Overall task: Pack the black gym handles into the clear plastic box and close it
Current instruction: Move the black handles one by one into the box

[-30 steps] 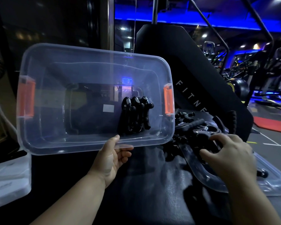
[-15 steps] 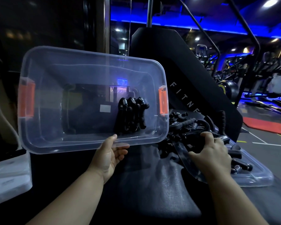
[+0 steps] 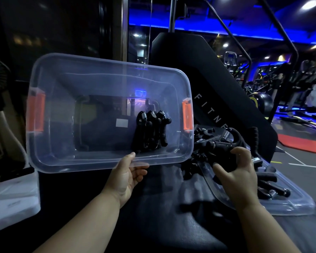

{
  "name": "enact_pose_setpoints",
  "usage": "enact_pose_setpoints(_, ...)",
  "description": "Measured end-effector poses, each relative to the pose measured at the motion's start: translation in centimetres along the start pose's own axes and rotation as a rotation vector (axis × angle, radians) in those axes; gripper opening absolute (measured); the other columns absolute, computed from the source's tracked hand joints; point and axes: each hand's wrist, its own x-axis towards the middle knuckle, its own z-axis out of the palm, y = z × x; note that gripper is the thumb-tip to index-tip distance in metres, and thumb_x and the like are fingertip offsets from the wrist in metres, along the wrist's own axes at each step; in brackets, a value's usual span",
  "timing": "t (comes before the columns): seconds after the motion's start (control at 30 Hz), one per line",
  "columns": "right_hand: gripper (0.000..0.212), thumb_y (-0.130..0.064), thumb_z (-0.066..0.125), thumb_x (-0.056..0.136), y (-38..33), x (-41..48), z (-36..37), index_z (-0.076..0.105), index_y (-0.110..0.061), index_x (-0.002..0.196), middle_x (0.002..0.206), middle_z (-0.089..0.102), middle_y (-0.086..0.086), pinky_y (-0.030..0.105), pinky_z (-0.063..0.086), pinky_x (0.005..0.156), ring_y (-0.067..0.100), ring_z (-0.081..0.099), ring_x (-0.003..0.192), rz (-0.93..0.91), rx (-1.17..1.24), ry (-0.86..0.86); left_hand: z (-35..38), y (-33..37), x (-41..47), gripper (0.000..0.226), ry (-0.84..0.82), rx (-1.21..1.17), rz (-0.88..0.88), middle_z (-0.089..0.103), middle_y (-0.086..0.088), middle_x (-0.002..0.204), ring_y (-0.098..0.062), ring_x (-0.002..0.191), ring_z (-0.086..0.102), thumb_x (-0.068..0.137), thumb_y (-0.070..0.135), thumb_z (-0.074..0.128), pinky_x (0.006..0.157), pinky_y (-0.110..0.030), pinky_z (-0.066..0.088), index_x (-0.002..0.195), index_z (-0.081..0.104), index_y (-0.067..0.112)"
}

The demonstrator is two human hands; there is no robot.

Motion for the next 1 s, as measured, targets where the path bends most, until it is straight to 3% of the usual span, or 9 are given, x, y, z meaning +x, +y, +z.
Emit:
enact_pose_setpoints(0.1,0.046,-0.035,0.069,0.061,-0.1,-0.2,0.3,0.041,-0.036,0.097,0.097,0.056,-0.002,0.029,0.039,0.071,0.019,0.055,0.081,0.004,0.138,-0.076,0.0,0.0,0.0,0.052,0.001,0.002,-0.001,0.073,-0.009,0.074,-0.009,0.052,0.062,0.094,0.033,0.046,0.063,-0.026,0.043,0.121,0.053,-0.01)
enact_pose_setpoints(0.23,0.046,-0.015,0.075,0.076,0.1,-0.4,0.8,0.042,-0.029,0.104,0.087,0.061,-0.002,0.016,0.048,0.061,0.004,0.059,0.066,-0.008,0.237,-0.257,-0.1,0.0,0.1,0.046,-0.003,-0.007,-0.001,0.072,-0.008,0.072,-0.009,0.052,0.062,0.094,0.033,0.046,0.064,-0.027,0.042,0.114,0.057,-0.007)
enact_pose_setpoints(0.33,0.048,-0.04,0.069,0.064,0.1,-0.6,1.6,0.039,-0.044,0.101,0.091,0.062,0.002,0.033,0.048,0.06,0.014,0.06,0.069,0.068,0.341,-0.372,0.0,0.0,0.1,0.038,-0.012,-0.014,-0.005,0.072,-0.007,0.07,-0.008,0.051,0.061,0.094,0.033,0.045,0.063,-0.026,0.041,0.099,0.06,-0.001)
enact_pose_setpoints(0.43,0.048,-0.039,0.064,0.064,0.4,-0.6,2.0,0.039,-0.053,0.102,0.099,0.065,0.009,0.034,0.048,0.066,0.011,0.063,0.073,0.113,0.412,-0.424,0.0,0.0,0.2,0.036,-0.01,-0.013,-0.002,0.072,-0.007,0.07,-0.008,0.051,0.06,0.094,0.033,0.045,0.063,-0.026,0.041,0.092,0.062,0.001)
enact_pose_setpoints(0.53,0.047,-0.024,0.056,0.072,0.3,-0.5,2.1,0.041,-0.044,0.112,0.099,0.066,0.01,0.034,0.051,0.072,0.012,0.065,0.077,0.141,0.506,-0.465,-0.1,0.0,0.2,0.036,-0.006,-0.015,0.0,0.072,-0.007,0.069,-0.008,0.05,0.06,0.094,0.033,0.045,0.063,-0.026,0.041,0.087,0.063,0.002)
enact_pose_setpoints(0.77,0.049,-0.024,0.057,0.07,0.5,-0.1,1.8,0.045,-0.038,0.116,0.082,0.059,0.004,0.027,0.045,0.055,0.013,0.055,0.064,0.259,0.616,-0.483,-0.1,-0.1,0.3,0.039,-0.006,-0.004,0.001,0.072,-0.008,0.071,-0.008,0.052,0.06,0.094,0.033,0.045,0.063,-0.026,0.041,0.086,0.064,0.001)
enact_pose_setpoints(0.87,0.046,-0.019,0.063,0.078,0.9,0.1,1.9,0.047,-0.038,0.117,0.072,0.058,-0.002,0.028,0.044,0.058,0.012,0.054,0.064,0.3,0.689,-0.476,-0.1,0.0,0.1,0.039,-0.005,0.002,0.002,0.071,-0.008,0.073,-0.009,0.053,0.061,0.093,0.034,0.045,0.064,-0.026,0.042,0.085,0.065,0.0)
enact_pose_setpoints(0.93,0.047,-0.02,0.067,0.081,0.9,0.1,1.9,0.048,-0.04,0.119,0.084,0.062,0.004,0.032,0.046,0.065,0.017,0.057,0.074,0.329,0.739,-0.495,-0.1,0.1,0.1,0.039,-0.006,0.004,0.004,0.072,-0.007,0.071,-0.008,0.053,0.061,0.094,0.033,0.045,0.063,-0.026,0.042,0.088,0.064,0.0)
enact_pose_setpoints(1.0,0.069,-0.031,0.078,0.067,0.8,0.2,1.6,0.047,-0.039,0.128,0.103,0.063,0.014,0.033,0.047,0.069,0.024,0.057,0.087,0.361,0.776,-0.537,-0.1,0.1,0.1,0.039,-0.006,0.005,0.003,0.072,-0.007,0.071,-0.008,0.052,0.061,0.094,0.033,0.045,0.063,-0.026,0.042,0.094,0.063,-0.002)
